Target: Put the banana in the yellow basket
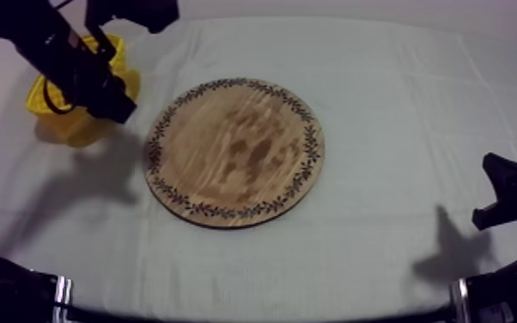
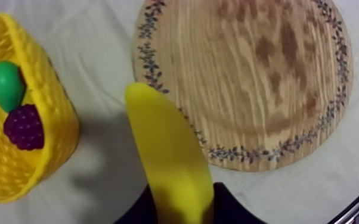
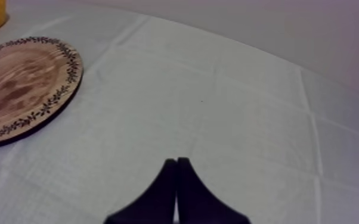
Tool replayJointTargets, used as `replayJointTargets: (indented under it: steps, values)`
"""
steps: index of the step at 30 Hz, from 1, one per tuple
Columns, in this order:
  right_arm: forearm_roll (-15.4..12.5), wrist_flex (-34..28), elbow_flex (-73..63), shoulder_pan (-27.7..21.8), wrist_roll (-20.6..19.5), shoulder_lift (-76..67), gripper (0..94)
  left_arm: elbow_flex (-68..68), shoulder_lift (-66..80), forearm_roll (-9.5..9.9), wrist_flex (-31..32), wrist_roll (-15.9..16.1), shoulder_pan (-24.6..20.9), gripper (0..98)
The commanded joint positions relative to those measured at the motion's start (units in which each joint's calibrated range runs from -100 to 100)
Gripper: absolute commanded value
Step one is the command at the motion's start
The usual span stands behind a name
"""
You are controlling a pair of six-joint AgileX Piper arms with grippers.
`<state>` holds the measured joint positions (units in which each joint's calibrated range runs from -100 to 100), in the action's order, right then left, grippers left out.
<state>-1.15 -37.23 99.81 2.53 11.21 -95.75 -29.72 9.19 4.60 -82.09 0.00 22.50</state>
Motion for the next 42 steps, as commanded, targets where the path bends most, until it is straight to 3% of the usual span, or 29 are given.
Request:
replayJointTargets:
  steps: [1, 13, 26, 42]
  values:
    - [0.00, -0.02, -0.03, 0.00, 0.00, 0.00, 0.3, -0.09, 1.83, 0.01, -0.08, -0.06, -1.51, 25.8]
    - [0.00, -0.02, -0.03, 0.00, 0.00, 0.00, 0.3, 6.54, 3.10, 0.00, -0.52, 0.47, -8.58, 24.1]
    - [0.00, -0.02, -0.03, 0.00, 0.00, 0.00, 0.3, 11.05, -3.05, 0.54, 4.52, 1.80, -16.21, 21.4]
    - [0.00, -0.02, -0.03, 0.00, 0.00, 0.00, 0.3, 33.97, -18.39, 0.66, 4.20, 1.65, -19.27, 18.8]
